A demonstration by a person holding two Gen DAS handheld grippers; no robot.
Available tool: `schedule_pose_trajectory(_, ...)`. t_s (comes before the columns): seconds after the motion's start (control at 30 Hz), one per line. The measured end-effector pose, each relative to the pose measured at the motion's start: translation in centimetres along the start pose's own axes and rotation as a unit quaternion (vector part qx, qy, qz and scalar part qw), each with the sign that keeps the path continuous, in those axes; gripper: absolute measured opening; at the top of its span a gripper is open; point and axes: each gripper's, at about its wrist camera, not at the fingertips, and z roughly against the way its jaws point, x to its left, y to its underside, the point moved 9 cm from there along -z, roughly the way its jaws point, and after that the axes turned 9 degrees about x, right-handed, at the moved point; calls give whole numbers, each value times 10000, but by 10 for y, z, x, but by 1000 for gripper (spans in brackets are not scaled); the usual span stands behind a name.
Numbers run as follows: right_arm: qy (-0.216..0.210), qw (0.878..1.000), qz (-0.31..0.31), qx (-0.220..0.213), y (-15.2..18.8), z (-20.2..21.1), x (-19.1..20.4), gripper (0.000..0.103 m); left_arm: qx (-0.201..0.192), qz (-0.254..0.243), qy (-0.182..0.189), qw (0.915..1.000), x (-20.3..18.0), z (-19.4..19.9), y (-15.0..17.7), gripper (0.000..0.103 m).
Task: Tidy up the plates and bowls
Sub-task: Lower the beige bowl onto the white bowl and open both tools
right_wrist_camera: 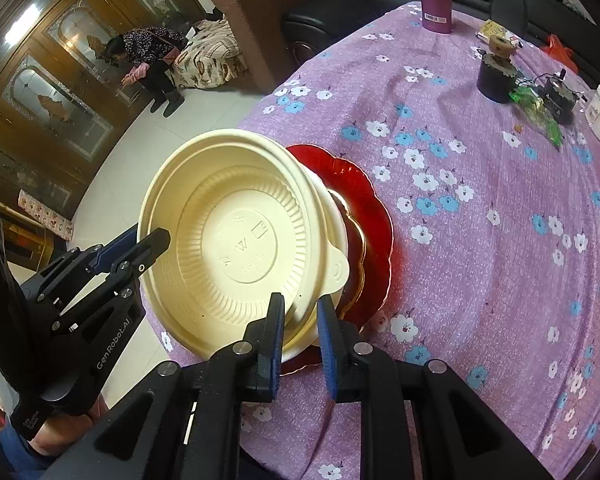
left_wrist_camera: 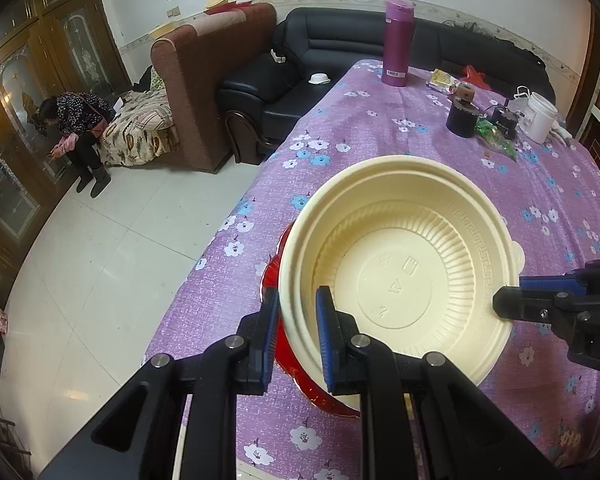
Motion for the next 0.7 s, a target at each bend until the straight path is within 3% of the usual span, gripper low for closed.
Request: schedule_pose_trajectory(0.7, 63, 9999, 98, -24, 3, 2, 5, 20, -26, 44, -34, 10000, 5, 4, 4, 17)
